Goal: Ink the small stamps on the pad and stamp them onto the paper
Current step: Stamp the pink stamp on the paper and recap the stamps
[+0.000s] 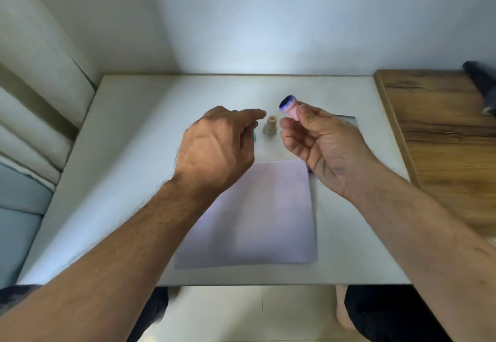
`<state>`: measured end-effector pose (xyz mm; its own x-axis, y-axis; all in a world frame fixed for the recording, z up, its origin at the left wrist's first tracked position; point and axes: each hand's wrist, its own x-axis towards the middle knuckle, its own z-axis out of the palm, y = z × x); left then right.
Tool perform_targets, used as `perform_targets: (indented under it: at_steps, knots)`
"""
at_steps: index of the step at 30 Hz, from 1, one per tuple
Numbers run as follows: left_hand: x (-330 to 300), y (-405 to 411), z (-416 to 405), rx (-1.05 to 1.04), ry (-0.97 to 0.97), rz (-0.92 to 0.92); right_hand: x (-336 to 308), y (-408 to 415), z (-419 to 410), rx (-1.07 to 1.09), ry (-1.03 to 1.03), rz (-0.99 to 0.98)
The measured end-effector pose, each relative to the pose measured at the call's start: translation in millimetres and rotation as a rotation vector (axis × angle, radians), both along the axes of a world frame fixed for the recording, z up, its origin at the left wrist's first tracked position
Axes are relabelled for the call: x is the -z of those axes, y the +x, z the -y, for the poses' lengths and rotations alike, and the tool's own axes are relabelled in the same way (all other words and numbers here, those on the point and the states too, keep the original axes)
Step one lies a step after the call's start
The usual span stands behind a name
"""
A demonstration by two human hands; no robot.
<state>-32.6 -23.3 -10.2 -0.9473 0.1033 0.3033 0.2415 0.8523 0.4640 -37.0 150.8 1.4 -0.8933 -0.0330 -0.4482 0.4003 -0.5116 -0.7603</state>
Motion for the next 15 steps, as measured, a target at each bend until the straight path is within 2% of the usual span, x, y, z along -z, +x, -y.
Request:
perform_targets:
  at_steps: [3,10,15]
  knots:
    - [-4,8,-13,0.070,-0.009,0.022,-5,0,-31,0.048,0.235,0.016]
    - [-4,19,-39,0.216,-0.073,0.078,3,11,-81,-0.022,1.003,-0.017]
    - [-3,19,-51,0.219,-0.088,0.005,17,15,-79,-0.137,1.267,-0.147]
